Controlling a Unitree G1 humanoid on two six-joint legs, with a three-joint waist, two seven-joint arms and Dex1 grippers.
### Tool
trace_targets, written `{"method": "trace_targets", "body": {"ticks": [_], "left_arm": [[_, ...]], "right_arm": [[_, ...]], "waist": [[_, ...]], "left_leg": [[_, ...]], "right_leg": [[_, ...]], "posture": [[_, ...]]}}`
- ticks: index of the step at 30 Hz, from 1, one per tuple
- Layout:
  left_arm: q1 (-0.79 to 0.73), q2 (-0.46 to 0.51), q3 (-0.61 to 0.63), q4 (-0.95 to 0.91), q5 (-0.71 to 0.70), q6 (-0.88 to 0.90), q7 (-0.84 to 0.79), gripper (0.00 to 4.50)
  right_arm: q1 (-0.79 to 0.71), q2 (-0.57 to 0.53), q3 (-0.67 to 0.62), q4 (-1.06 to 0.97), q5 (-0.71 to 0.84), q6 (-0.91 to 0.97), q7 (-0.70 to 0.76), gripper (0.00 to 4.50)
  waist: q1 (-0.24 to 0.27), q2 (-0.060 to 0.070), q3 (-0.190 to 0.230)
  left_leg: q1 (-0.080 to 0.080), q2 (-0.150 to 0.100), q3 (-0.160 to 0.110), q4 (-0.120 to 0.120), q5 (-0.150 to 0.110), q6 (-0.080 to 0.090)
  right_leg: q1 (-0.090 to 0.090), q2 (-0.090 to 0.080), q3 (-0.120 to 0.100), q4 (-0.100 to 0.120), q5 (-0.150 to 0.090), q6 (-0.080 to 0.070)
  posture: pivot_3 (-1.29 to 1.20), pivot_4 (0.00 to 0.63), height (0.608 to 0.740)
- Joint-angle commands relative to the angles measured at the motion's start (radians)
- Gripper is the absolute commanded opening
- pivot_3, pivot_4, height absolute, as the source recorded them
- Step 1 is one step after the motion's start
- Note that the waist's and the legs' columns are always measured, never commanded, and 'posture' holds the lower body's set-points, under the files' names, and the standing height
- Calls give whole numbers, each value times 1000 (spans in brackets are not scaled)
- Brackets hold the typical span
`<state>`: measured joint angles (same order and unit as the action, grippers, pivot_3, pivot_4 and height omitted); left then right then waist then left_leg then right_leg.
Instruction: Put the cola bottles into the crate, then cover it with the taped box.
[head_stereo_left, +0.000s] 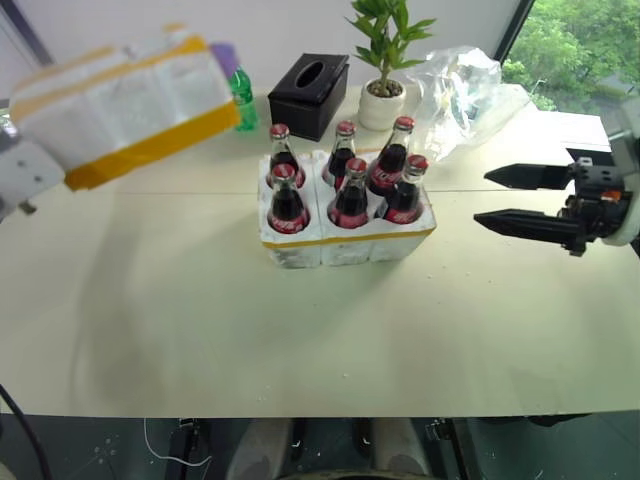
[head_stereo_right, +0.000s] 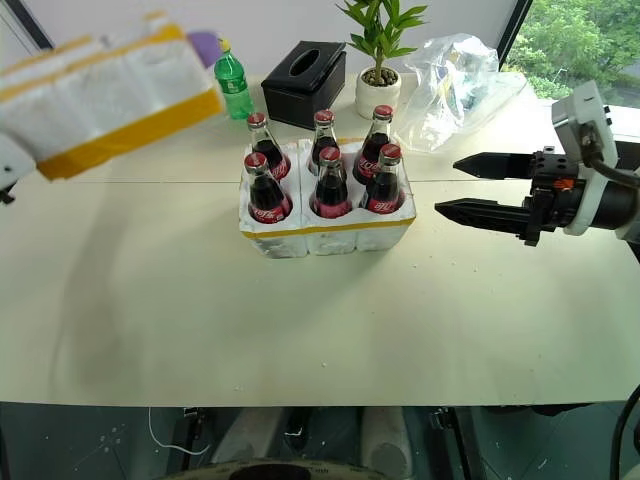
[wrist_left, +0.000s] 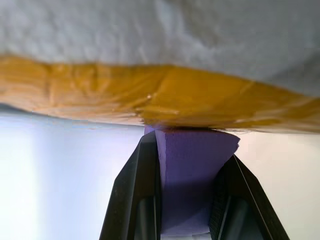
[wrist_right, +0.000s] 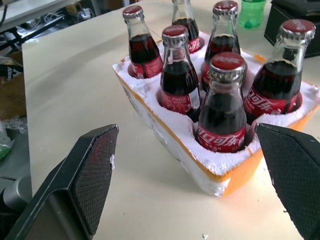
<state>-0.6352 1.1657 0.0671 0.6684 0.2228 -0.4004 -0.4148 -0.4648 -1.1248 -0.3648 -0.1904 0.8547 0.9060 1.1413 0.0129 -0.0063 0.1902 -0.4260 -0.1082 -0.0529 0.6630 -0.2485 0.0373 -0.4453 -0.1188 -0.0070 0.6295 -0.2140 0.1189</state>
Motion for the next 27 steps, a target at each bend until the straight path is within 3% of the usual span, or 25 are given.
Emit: {"method": "trace_targets", "body": {"ticks": [1,8,14,19,27], "left_arm": [[-77,4,47,-255,-91,99,-89,871],[-133,-71,-26,-689,-141,341,-249,871],[-172,-137,-120,-888,-87,516,-338,871],[-204,-192,-248,-955,60,546,-382,871],[-187,-219,-270,-927,177,555,-382,871]], "right_arm": [[1,10,-28,-6,-1,-30,-9,4500],[15,25,-24,4,-14,-48,-24,4500],[39,31,-36,-7,-14,-54,-37,4500],[70,45,-63,-23,-11,-54,-63,4500],[131,55,-125,-75,25,-36,-99,4500]], "waist": [[0,0,0],[-3,0,0],[-1,0,0],[1,-1,0],[0,-1,0]], "left_leg": [[0,0,0,0,0,0],[0,0,0,0,0,0],[0,0,1,1,1,0],[0,-1,0,4,1,1],[1,0,0,3,1,1]], "right_leg": [[0,0,0,0,0,0],[0,1,0,0,0,0],[1,2,-1,0,0,0],[3,3,-1,0,0,0],[3,3,-1,0,0,1]], "posture": [[0,150,732],[0,150,732],[0,150,732],[0,150,732],[0,150,732]]}}
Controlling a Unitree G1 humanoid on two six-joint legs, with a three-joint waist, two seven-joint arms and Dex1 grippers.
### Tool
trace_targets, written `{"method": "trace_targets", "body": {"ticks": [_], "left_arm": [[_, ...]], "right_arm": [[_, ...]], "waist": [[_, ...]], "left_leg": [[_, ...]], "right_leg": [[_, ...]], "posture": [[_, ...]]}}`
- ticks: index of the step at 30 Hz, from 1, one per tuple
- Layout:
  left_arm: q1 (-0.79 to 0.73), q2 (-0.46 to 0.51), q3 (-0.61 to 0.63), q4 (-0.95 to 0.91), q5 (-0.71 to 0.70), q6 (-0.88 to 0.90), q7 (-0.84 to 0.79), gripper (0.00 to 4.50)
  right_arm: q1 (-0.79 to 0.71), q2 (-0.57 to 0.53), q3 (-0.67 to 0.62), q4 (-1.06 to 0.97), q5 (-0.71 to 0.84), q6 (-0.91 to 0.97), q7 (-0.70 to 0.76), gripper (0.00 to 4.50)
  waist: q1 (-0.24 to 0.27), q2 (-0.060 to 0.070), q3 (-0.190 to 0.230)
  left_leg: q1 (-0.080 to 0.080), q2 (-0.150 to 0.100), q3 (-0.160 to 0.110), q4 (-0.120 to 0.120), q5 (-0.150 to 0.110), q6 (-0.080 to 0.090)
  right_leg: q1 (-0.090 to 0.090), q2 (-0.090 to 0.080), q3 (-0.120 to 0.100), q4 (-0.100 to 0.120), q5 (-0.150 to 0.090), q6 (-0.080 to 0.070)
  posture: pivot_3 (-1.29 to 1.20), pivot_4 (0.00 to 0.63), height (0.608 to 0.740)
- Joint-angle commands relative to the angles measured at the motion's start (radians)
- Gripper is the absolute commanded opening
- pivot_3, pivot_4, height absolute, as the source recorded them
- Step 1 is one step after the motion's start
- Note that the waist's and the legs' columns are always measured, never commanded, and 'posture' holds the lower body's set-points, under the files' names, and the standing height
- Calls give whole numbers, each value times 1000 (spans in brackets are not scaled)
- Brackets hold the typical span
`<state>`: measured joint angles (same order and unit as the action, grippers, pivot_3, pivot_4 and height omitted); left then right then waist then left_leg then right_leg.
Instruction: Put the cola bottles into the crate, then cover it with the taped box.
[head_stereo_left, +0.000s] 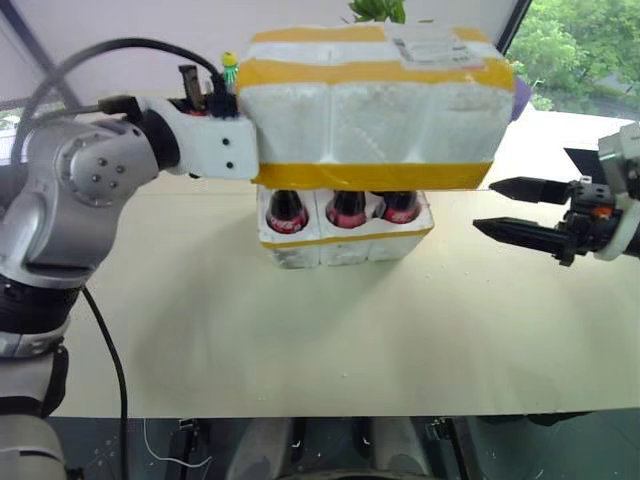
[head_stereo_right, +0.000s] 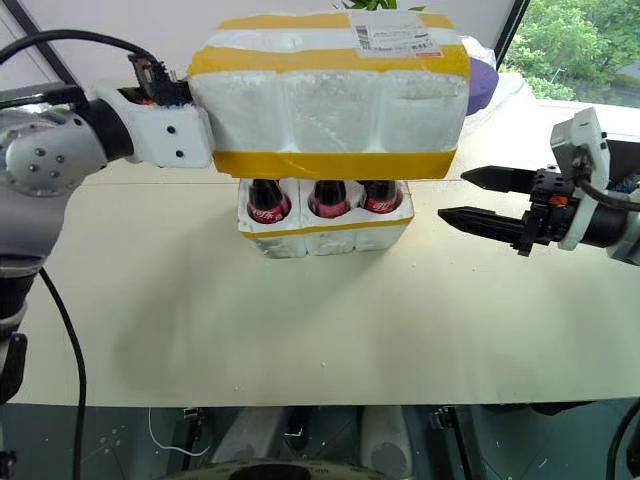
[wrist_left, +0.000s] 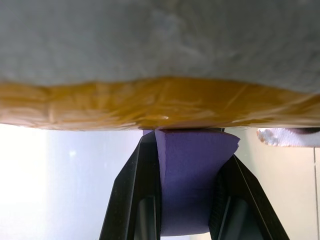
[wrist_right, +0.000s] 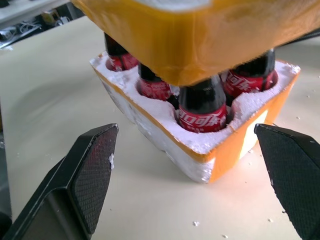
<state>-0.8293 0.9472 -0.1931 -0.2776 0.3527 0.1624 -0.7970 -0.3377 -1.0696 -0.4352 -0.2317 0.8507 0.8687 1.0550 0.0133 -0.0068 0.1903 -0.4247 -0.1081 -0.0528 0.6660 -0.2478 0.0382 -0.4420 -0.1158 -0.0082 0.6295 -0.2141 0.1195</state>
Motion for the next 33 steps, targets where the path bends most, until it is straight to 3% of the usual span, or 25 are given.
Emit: {"method": "trace_targets", "body": {"ticks": [1,10,13,18,25,30,33], "left_arm": [[7,-5,-8,23,55,-11,1,871],[1,-5,19,8,105,-23,-18,871],[43,3,27,-8,93,-2,-41,1918],[113,27,51,-6,75,-13,-78,4454],[250,69,174,27,-67,25,-143,4454],[304,32,349,36,-373,234,-268,4454],[303,22,500,43,-655,446,-382,4454]], "right_arm": [[7,0,-58,-36,31,2,-15,4500],[15,0,-79,-36,52,7,-45,4500],[9,6,-73,-32,55,2,-54,4500],[11,4,-56,-29,42,-11,-46,4500],[35,-17,-56,-10,9,-30,-18,4500],[79,-20,-66,5,-20,-47,7,4500],[104,-19,-63,26,-46,-64,20,4500]], "waist": [[0,0,0],[0,-1,0],[0,0,0],[0,0,0],[0,0,0],[0,0,0],[-2,0,0]], "left_leg": [[0,0,0,0,0,0],[0,0,0,0,0,0],[0,0,0,0,0,0],[0,0,0,0,0,0],[0,0,0,0,0,0],[0,0,-1,0,0,0],[0,0,-1,0,0,0]], "right_leg": [[0,0,0,0,0,0],[0,-1,0,0,0,0],[0,-1,0,0,0,0],[0,-1,0,0,0,0],[0,-1,0,0,0,0],[0,-1,0,0,0,0],[0,-1,0,0,0,0]], "posture": [[0,150,732],[0,150,732],[0,150,732],[0,150,732],[0,150,732],[0,150,732],[0,150,732]]}}
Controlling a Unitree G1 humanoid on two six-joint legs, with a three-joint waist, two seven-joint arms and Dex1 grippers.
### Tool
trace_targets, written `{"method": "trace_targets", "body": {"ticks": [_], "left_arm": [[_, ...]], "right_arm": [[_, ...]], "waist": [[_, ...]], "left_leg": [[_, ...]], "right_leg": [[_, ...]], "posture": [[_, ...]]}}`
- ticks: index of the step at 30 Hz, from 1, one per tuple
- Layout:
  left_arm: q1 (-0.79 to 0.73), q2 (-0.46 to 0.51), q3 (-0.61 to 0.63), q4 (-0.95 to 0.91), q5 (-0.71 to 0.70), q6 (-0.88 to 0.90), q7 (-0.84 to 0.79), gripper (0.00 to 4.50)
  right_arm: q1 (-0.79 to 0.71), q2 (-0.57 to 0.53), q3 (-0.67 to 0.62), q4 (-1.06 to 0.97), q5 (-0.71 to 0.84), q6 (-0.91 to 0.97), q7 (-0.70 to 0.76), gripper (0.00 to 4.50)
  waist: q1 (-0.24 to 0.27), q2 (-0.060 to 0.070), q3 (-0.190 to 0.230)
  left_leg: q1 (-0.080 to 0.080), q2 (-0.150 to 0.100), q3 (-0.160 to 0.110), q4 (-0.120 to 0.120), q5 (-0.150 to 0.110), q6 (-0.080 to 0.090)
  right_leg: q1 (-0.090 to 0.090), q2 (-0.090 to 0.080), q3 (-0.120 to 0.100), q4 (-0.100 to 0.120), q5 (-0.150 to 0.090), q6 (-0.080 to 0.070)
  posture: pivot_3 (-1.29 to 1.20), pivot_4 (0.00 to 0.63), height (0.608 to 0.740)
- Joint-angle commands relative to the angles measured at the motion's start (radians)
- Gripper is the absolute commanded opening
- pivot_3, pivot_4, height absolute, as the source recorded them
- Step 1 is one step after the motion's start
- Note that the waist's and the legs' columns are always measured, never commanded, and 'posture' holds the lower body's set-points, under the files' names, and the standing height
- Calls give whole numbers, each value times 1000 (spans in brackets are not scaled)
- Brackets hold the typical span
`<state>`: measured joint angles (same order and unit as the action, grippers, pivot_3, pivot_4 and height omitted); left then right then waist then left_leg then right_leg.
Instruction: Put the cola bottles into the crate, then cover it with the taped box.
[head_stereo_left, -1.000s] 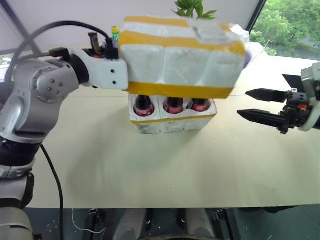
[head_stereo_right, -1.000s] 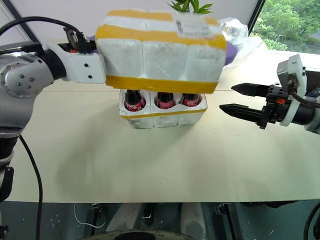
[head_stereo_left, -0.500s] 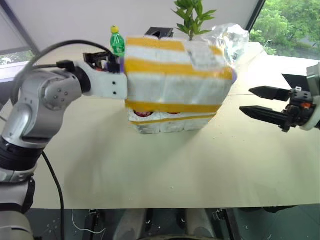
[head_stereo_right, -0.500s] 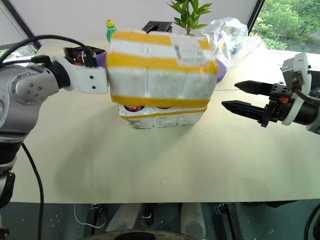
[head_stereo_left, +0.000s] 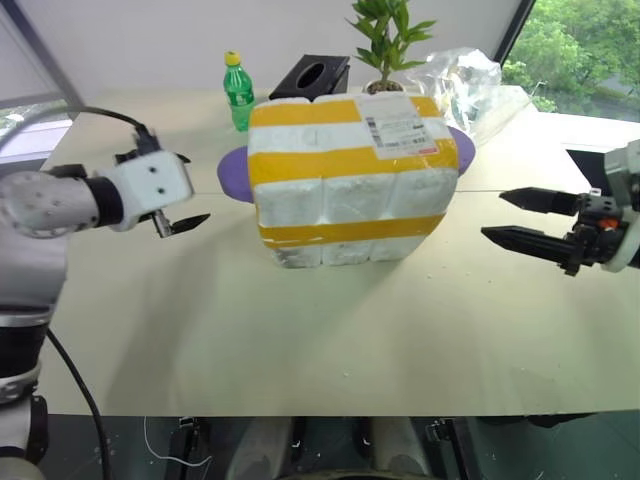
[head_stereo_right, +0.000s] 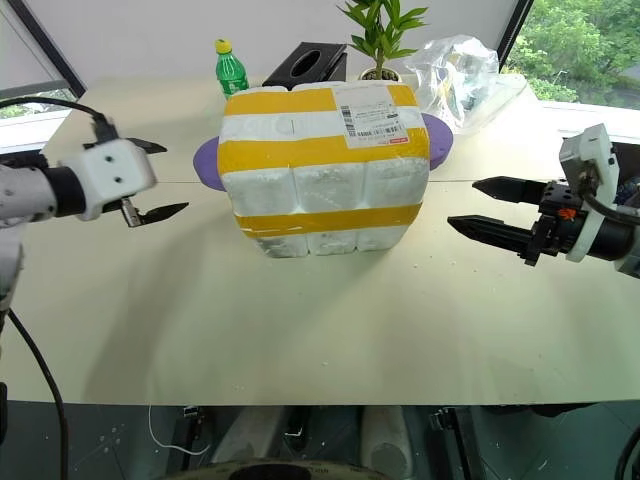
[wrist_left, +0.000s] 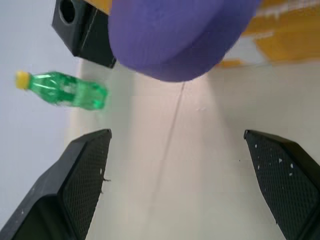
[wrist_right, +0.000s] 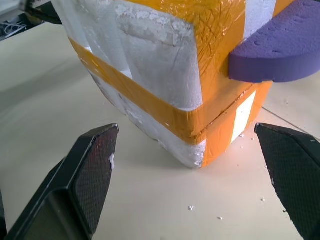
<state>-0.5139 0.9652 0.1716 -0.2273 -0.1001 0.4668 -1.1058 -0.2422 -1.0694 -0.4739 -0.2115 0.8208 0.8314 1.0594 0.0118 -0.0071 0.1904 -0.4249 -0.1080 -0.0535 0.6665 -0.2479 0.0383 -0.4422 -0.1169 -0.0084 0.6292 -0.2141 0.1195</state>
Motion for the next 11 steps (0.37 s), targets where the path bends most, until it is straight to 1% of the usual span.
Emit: {"method": "trace_targets", "body": {"ticks": [1,3,4,5,6,8,11], "left_arm": [[-14,37,201,32,-323,272,-150,4454],[18,152,299,134,-504,498,-329,4454],[46,203,330,183,-556,549,-406,4454],[68,238,336,220,-572,563,-439,4454],[84,255,325,257,-561,539,-441,4454],[97,272,305,296,-551,506,-431,4454],[122,281,271,288,-557,483,-439,4454]], "right_arm": [[12,-20,-20,15,-24,-33,21,4500],[13,-22,-10,30,-40,-44,34,4500],[11,-23,-5,35,-47,-49,38,4500],[8,-24,-1,38,-51,-52,42,4500],[3,-24,5,38,-52,-57,49,4500],[-4,-22,10,39,-54,-62,58,4500],[-22,-13,34,36,-56,-63,58,4500]], "waist": [[-2,0,0],[-9,0,0],[-17,0,0],[-25,0,0],[-26,1,0],[-23,2,0],[-20,2,0]], "left_leg": [[0,0,0,0,0,0],[0,0,0,0,0,0],[0,1,0,0,0,-1],[0,1,0,-1,0,-1],[1,1,0,-1,0,0],[3,1,1,-1,0,0],[6,1,0,-2,0,-1]], "right_leg": [[0,0,0,0,0,0],[-1,0,0,1,0,0],[-1,3,0,1,0,0],[-1,4,0,1,0,0],[-1,4,0,1,-1,0],[2,3,0,1,-1,0],[5,-1,1,0,-1,0]], "posture": [[0,150,732],[0,150,732],[0,150,732],[0,150,732],[0,150,732],[0,150,732],[0,150,732]]}}
